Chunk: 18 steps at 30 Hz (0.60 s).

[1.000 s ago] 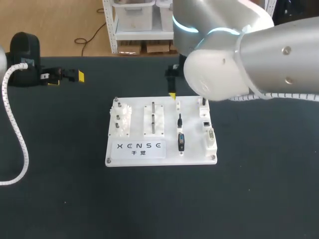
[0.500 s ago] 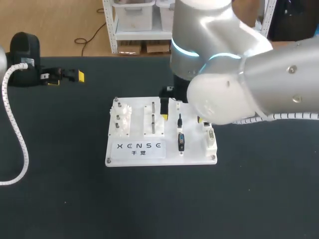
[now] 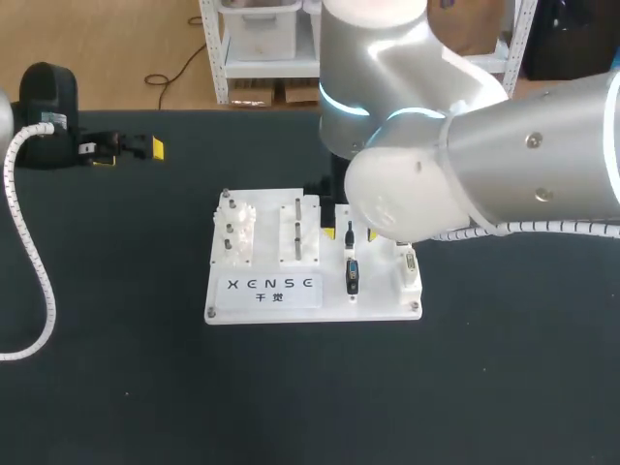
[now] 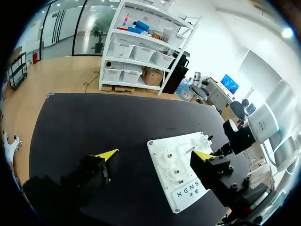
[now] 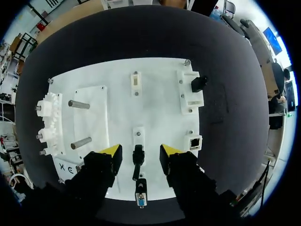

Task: Insert the USB connector, Ethernet cable, and multi-pin plug into their matching sockets one by one.

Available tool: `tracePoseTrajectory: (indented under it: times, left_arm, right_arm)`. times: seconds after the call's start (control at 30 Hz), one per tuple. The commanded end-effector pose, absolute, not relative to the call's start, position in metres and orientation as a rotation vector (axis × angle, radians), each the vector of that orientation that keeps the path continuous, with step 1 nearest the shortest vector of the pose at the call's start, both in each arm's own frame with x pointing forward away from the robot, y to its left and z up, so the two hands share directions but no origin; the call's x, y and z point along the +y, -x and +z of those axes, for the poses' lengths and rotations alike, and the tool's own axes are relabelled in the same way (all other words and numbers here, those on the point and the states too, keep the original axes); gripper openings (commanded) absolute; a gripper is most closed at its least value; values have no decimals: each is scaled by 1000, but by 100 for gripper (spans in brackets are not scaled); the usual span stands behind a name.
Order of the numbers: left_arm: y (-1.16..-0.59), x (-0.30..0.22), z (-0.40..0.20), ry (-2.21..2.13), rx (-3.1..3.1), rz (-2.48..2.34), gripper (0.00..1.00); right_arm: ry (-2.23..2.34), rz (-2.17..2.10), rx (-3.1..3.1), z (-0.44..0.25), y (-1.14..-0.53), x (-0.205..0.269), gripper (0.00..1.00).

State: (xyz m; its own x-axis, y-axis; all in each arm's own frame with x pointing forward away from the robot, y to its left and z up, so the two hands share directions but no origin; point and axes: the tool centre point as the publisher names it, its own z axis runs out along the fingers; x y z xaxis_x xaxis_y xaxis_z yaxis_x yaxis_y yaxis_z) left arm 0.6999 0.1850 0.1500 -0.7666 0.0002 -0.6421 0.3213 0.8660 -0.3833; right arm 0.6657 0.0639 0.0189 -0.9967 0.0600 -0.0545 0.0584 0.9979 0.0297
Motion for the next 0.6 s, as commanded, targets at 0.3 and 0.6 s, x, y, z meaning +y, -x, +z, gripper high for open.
tracePoseTrajectory:
  times: [0.3, 0.6]
  left_arm:
    - [-700, 185, 150, -232, 2374, -636, 100]
    - [-700, 185, 150, -232, 2374, -636, 100]
  right_arm:
    - [-56, 35, 3085, 14, -665, 65, 40]
    - [-28, 14, 3087, 12, -662, 67, 32]
